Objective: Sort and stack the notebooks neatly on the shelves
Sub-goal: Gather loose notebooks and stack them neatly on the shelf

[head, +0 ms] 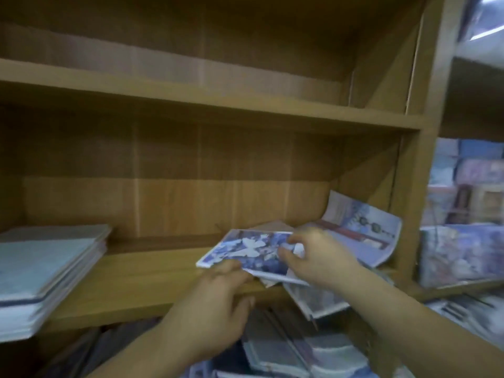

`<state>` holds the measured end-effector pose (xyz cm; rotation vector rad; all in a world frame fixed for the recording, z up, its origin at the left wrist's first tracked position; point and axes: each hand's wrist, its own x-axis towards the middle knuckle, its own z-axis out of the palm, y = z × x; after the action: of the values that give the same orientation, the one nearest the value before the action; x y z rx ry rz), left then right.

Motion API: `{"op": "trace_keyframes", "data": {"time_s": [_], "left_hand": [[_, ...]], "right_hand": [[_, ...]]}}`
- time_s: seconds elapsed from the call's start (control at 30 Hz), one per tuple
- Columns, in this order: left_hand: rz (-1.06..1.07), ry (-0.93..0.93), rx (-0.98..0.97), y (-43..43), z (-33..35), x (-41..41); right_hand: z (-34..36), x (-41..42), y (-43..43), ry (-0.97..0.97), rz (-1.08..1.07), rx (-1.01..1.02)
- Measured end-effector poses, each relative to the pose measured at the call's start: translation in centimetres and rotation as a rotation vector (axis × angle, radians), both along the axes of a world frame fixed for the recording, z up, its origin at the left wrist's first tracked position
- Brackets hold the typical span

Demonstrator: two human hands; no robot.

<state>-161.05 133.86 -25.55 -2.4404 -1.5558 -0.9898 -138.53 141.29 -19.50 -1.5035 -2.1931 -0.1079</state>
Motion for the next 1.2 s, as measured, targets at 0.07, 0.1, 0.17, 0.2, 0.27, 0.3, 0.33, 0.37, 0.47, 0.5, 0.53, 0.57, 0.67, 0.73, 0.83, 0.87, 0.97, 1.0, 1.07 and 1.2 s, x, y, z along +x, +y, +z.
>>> {"op": "trace_keyframes", "data": {"time_s": [0.07, 0.1, 0.17, 0.2, 0.27, 0.3, 0.33, 0.37, 0.47, 0.5, 0.53, 0.57, 0.67, 0.73, 0.83, 0.87, 0.97, 1.0, 1.07, 1.2], "left_hand": [[-0.047, 0.037, -0.001, 2.0, 0.4, 4.1], [-0.043, 0.064, -0.02, 3.0, 0.5, 5.7], [-0.007, 0.176, -0.081, 4.9, 0.5, 8.3], [0.015, 0.25, -0.085, 5.5, 0.3, 9.2], [0.081, 0.335, -0.086, 5.7, 0.0, 9.7], [0.112, 0.34, -0.085, 5.5, 0.1, 9.6], [0.145, 0.335, -0.084, 5.2, 0.2, 9.2], [0.184, 0.331, -0.085, 4.8, 0.5, 8.6], [0.272, 0.345, -0.102, 3.8, 0.7, 5.6], [0.282, 0.351, -0.121, 3.4, 0.6, 4.4], [0.29, 0.348, -0.137, 2.9, 0.6, 3.2], [0.305, 0.34, -0.147, 2.6, 0.4, 2.0], [0.339, 0.324, -0.147, 1.4, 0.4, -1.0], [0.366, 0.336, -0.167, 0.9, 0.5, -2.8], [0.46, 0.34, -0.247, -0.3, 0.8, -5.6], [0.492, 0.338, -0.282, -0.6, 0.8, -6.6], [0.584, 0.272, -0.42, -1.2, 1.5, -8.5], [0.596, 0.256, -0.454, -1.2, 1.9, -8.7], [0.581, 0.286, -0.49, -1.0, 2.3, -8.0], [0.294, 0.298, -0.209, -0.7, 2.2, -2.9]], "right_hand": [[-0.6, 4.1, 0.9, 0.032, -0.077, -0.129], [-1.0, 5.6, 1.1, 0.071, -0.072, -0.199], [-2.0, 7.5, 1.5, 0.095, -0.03, -0.232], [-2.5, 8.1, 1.7, 0.078, -0.026, -0.221], [-3.1, 9.1, 2.1, 0.074, -0.046, -0.211], [-3.1, 9.3, 2.2, 0.087, -0.059, -0.214], [-2.9, 9.5, 2.2, 0.097, -0.055, -0.22], [-2.7, 9.4, 2.2, 0.096, -0.052, -0.23], [-2.7, 8.0, 1.6, -0.034, -0.08, -0.22], [-2.9, 7.3, 1.3, -0.11, -0.089, -0.173], [-3.3, 6.4, 0.9, -0.154, -0.078, -0.123], [-3.6, 5.5, 0.4, -0.16, -0.041, -0.094], [-4.0, 3.0, -0.8, -0.153, 0.074, -0.171], [-3.9, 1.6, -1.4, -0.253, 0.087, -0.232], [-4.0, 0.2, -1.4, -0.294, 0.099, -0.193], [-4.3, -0.3, -1.5, -0.297, 0.104, -0.159], [-4.9, -2.0, -1.9, -0.344, 0.129, -0.087], [-4.8, -2.4, -2.1, -0.343, 0.154, -0.075], [-4.6, -2.6, -1.9, -0.282, 0.251, -0.068], [-4.5, 0.1, -1.3, 0.046, 0.35, -0.145]]}}
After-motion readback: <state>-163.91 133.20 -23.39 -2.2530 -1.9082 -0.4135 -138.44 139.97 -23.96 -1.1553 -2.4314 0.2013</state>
